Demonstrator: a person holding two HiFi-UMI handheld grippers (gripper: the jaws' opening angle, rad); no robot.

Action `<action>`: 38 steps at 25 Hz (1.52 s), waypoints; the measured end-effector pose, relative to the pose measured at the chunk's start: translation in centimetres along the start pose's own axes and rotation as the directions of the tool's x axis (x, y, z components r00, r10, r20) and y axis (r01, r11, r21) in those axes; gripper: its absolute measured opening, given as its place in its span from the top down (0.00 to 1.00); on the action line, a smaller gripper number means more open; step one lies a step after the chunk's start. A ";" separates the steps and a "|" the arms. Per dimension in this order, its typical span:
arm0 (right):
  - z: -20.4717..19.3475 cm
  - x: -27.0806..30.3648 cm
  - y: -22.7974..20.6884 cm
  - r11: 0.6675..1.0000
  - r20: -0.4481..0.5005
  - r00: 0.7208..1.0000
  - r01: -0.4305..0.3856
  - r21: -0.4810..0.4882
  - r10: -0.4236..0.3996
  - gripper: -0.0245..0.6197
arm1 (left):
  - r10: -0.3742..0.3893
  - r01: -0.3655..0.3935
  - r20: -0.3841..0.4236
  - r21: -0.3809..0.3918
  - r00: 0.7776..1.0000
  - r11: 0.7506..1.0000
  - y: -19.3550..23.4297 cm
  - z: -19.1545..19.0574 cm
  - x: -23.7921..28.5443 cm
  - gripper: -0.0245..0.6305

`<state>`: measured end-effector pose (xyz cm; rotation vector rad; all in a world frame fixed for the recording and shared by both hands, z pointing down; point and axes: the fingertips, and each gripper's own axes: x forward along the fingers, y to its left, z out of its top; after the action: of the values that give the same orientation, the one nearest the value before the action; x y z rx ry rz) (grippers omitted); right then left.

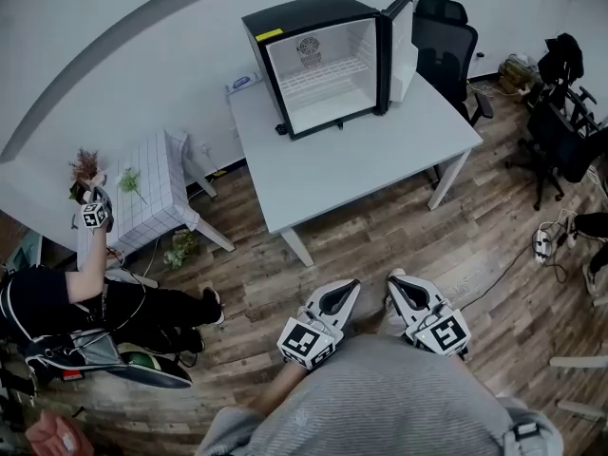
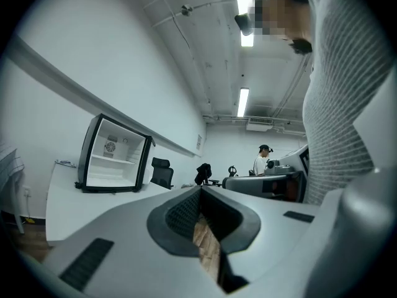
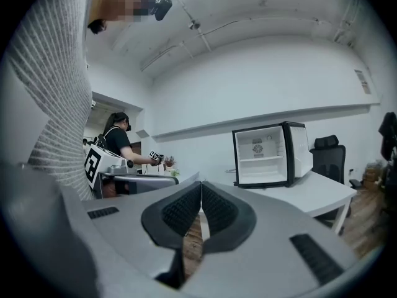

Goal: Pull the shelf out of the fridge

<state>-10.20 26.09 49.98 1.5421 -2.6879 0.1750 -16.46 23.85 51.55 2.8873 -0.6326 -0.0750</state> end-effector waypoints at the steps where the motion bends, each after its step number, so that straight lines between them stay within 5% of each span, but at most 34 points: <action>1: -0.1 0.2 -0.6 1.000 -0.005 1.000 -0.003 0.003 0.003 0.94 | 0.005 -0.005 -0.001 -0.003 1.000 1.000 0.3 0.0 0.5 0.95; 27: 5.6 10.0 -25.5 0.996 0.020 0.996 -0.091 0.006 0.091 0.94 | 0.146 -0.147 -0.005 -0.011 0.989 0.989 11.5 4.2 22.7 0.95; 38: 7.7 15.3 -34.6 0.980 0.030 0.979 -0.199 -0.022 0.200 0.94 | 0.265 -0.264 0.047 -0.023 0.963 0.964 17.5 5.9 31.0 0.95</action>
<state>12.04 -5.21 46.46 1.2789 -2.8574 0.1311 3.94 -5.77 48.81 2.7633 -1.0158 -0.1147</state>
